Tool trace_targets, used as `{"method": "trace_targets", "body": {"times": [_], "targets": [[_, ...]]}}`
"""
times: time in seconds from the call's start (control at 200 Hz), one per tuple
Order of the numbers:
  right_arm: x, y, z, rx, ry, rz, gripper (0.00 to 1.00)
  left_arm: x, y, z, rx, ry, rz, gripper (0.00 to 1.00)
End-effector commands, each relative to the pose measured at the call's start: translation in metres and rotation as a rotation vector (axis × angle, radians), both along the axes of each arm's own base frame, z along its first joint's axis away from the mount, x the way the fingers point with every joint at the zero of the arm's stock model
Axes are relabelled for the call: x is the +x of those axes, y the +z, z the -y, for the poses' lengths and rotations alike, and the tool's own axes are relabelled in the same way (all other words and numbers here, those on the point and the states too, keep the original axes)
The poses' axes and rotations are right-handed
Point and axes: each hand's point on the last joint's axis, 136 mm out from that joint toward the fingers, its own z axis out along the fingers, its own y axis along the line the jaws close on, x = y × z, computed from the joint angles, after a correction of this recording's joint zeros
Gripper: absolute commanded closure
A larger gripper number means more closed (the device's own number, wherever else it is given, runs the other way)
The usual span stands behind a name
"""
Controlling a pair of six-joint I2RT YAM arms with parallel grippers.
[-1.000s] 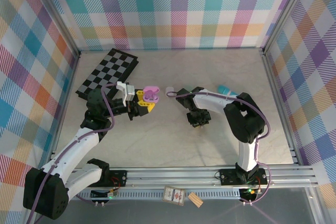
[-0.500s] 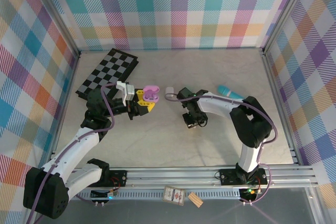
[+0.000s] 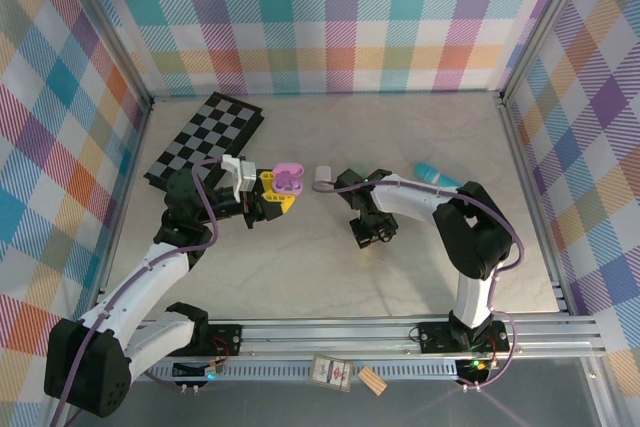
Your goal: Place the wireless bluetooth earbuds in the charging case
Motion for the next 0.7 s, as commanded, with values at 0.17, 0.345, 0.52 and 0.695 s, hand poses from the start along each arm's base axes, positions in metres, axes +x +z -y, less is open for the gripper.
{"method": "trace_targets", "body": {"times": [0.17,0.345,0.52,0.695], "targets": [[0.005,0.013,0.021,-0.138,-0.008,0.040,0.55,-0.006,0.009,0.000,-0.016,-0.025,0.048,0.74],[0.006,0.022,0.022,-0.143,-0.008,0.054,0.55,-0.006,0.009,0.000,-0.016,-0.024,0.048,0.74],[0.007,0.039,-0.002,-0.013,-0.023,0.091,0.53,-0.005,0.009,-0.002,-0.022,-0.007,0.053,0.74],[0.016,0.036,-0.015,0.005,-0.086,0.146,0.54,0.000,0.014,-0.009,-0.051,0.026,0.050,0.75]]}}
